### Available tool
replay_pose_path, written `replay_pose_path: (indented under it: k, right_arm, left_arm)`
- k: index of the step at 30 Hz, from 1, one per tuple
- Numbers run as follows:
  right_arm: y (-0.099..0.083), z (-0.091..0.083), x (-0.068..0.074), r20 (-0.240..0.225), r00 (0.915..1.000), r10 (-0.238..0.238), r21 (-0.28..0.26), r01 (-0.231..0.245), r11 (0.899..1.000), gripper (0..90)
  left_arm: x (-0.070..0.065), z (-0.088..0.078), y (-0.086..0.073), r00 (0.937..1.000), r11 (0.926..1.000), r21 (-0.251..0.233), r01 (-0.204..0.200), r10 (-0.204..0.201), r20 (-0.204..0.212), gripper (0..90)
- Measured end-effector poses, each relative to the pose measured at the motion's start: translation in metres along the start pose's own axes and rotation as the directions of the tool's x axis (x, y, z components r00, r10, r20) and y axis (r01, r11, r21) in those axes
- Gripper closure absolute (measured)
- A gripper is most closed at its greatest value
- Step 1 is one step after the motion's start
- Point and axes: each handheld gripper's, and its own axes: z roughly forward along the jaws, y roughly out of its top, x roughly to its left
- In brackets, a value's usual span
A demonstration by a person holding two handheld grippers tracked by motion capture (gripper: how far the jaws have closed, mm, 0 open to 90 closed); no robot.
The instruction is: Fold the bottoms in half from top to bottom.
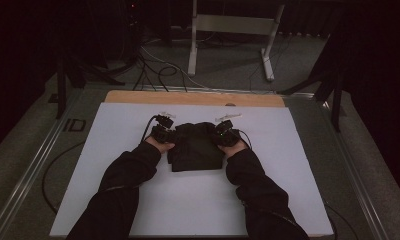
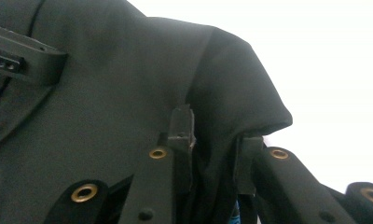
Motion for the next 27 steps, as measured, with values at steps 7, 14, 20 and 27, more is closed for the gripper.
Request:
replay_pose_path:
  k: [7, 14, 20, 27]
  right_arm:
    - [-0.0013, 0.0032, 0.0006, 0.011, 0.9999, -0.008, 0.012, 0.008, 1.000, 67.3]
    - [-0.0030, 0.0030, -0.0038, 0.024, 0.9997, 0.001, 0.022, -0.002, 1.000, 49.2]
    - [-0.0035, 0.0008, -0.0081, 0.020, 0.9996, 0.020, 0.024, -0.020, 1.000, 37.3]
    - [-0.0004, -0.0015, -0.0073, 0.007, 0.9995, 0.030, 0.015, -0.030, 0.999, 23.5]
  left_arm:
    - [0.0007, 0.0031, -0.0010, 0.9995, 0.9998, 0.021, -0.004, 0.005, -0.031, 48.8]
    - [0.0022, 0.0043, -0.0010, 0.9985, 0.9990, 0.041, 0.018, -0.016, -0.053, 35.7]
    - [0.0020, 0.0012, 0.0003, 0.9989, 0.9990, 0.042, 0.014, -0.012, -0.046, 26.6]
    - [-0.0003, -0.0014, 0.0004, 0.9999, 0.9995, 0.032, 0.001, -0.001, -0.014, 17.9]
